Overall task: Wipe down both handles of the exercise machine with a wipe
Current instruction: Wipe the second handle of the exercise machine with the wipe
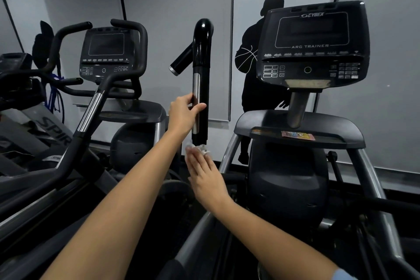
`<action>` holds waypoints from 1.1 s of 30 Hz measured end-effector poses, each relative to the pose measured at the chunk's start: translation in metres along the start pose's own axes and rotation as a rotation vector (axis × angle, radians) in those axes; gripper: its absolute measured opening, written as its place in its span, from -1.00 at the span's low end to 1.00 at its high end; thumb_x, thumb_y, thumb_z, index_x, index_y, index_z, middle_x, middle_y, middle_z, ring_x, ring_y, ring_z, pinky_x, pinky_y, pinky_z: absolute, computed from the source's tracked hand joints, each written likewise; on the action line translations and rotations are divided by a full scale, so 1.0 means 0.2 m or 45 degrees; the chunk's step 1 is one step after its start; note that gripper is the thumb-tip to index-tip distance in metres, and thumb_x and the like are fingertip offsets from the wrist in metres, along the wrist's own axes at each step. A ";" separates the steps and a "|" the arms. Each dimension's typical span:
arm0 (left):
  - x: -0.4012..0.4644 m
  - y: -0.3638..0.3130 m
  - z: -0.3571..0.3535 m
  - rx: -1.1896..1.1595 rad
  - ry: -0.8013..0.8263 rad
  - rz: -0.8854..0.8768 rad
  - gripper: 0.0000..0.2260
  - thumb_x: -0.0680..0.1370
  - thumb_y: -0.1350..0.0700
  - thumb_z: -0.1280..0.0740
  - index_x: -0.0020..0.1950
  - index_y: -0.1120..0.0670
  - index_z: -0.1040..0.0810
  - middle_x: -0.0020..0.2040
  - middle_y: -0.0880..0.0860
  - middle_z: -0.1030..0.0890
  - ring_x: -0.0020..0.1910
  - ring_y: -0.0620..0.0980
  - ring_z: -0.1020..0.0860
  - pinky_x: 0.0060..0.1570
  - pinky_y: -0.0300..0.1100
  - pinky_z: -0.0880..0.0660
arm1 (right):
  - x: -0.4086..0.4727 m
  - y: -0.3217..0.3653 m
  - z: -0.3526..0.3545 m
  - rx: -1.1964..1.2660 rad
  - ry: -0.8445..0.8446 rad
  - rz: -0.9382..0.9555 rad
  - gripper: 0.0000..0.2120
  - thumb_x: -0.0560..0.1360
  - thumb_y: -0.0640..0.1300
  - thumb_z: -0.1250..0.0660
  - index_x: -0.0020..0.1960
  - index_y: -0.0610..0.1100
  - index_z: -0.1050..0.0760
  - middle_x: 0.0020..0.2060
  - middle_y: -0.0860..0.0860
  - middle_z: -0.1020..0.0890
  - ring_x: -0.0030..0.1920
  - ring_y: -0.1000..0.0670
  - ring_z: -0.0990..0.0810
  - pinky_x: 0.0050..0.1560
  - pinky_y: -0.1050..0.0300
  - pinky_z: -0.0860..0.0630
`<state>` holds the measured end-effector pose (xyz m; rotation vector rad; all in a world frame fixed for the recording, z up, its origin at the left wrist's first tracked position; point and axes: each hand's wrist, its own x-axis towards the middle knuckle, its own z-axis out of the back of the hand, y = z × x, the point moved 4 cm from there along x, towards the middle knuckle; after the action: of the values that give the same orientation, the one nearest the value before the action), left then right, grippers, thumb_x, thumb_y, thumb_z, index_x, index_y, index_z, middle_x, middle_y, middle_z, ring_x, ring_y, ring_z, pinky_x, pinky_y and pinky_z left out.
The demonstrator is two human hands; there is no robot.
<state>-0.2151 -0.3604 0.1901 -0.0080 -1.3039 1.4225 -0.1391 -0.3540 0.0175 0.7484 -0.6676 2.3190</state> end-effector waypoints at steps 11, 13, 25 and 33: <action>0.01 0.01 0.00 0.018 -0.008 0.001 -0.82 0.50 0.09 -0.39 0.01 0.18 -0.60 0.01 0.05 -0.67 0.11 -0.02 -0.58 0.16 -0.05 -0.47 | -0.20 -0.13 -0.14 -0.365 0.047 0.509 -0.55 0.58 -0.33 0.19 0.44 -0.34 -0.14 0.48 -0.12 -0.17 0.51 -0.12 0.07 0.46 -0.05 0.08; 0.00 0.01 0.00 0.017 -0.012 0.001 -0.82 0.50 0.09 -0.39 0.00 0.18 -0.60 0.01 0.04 -0.67 0.11 -0.02 -0.58 0.17 -0.02 -0.48 | -0.22 -0.15 -0.12 -0.331 0.000 0.513 -0.52 0.56 -0.35 0.26 0.47 -0.36 0.00 0.51 -0.15 -0.05 0.51 -0.12 0.16 0.47 -0.03 0.09; 0.00 0.00 0.00 0.015 -0.017 -0.013 -0.81 0.50 0.10 -0.39 0.03 0.19 -0.60 0.03 0.06 -0.66 0.13 -0.02 -0.57 0.17 -0.06 -0.47 | -0.12 0.07 0.04 0.851 0.106 -0.361 -0.33 0.61 -0.23 -0.01 0.45 -0.19 0.44 0.42 -0.13 0.46 0.46 -0.09 0.42 0.38 0.32 0.38; -0.01 0.00 0.00 -0.003 0.002 -0.022 -0.80 0.51 0.11 -0.37 0.04 0.21 -0.59 0.04 0.07 -0.65 0.10 -0.08 -0.55 0.06 -0.23 -0.41 | -0.03 0.04 0.08 1.077 0.086 -0.550 -0.35 0.64 -0.10 0.02 0.46 -0.16 0.44 0.47 -0.04 0.39 0.47 0.05 0.36 0.38 0.31 0.29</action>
<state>-0.2147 -0.3609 0.1885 0.0006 -1.3017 1.4058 -0.1350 -0.3716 0.0219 1.0343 0.5219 2.1464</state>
